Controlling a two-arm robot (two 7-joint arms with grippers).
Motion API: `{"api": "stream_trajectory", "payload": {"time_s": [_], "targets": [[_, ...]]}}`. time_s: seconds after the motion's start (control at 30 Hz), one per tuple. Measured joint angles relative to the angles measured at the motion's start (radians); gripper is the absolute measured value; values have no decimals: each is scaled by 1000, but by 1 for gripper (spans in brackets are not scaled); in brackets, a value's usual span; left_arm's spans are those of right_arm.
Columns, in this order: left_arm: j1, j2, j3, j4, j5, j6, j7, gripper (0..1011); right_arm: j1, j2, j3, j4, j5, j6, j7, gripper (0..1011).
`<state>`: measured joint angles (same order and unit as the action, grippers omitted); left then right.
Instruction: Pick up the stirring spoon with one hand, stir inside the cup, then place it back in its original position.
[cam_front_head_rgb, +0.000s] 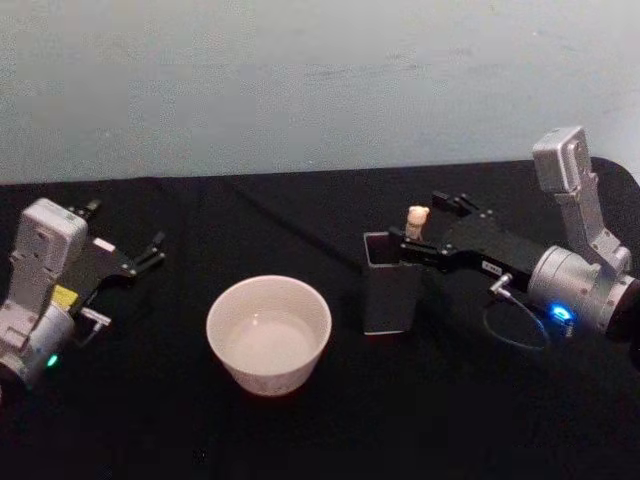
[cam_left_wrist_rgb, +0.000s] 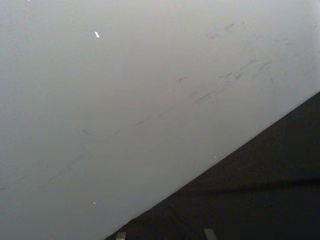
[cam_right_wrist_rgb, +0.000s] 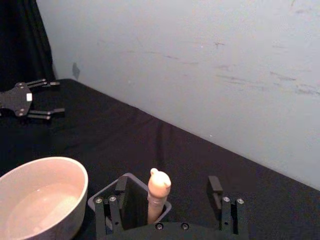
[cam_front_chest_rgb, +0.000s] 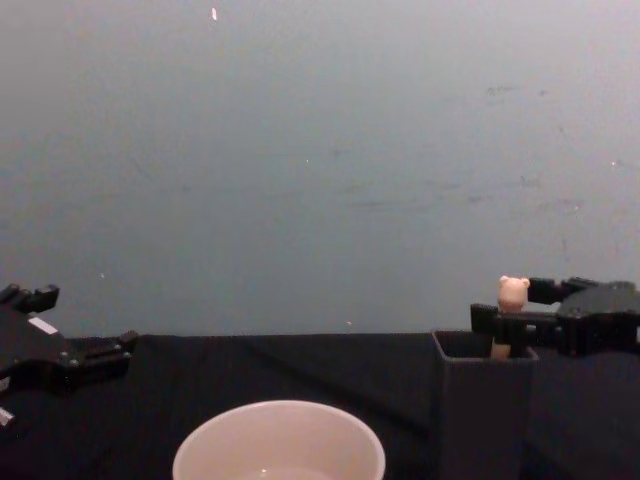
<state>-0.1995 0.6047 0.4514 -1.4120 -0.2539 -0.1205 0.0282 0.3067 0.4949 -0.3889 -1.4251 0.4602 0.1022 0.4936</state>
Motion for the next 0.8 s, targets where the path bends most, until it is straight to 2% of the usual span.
{"api": "stream_trajectory", "payload": {"time_s": [0.73,0.8], "targets": [[0,0,0,0,0,0,0,1001,0,1,-1,1,1,0,1,1002],[0,0,0,0,0,0,0,1001,0,1,-1,1,1,0,0,969]]}}
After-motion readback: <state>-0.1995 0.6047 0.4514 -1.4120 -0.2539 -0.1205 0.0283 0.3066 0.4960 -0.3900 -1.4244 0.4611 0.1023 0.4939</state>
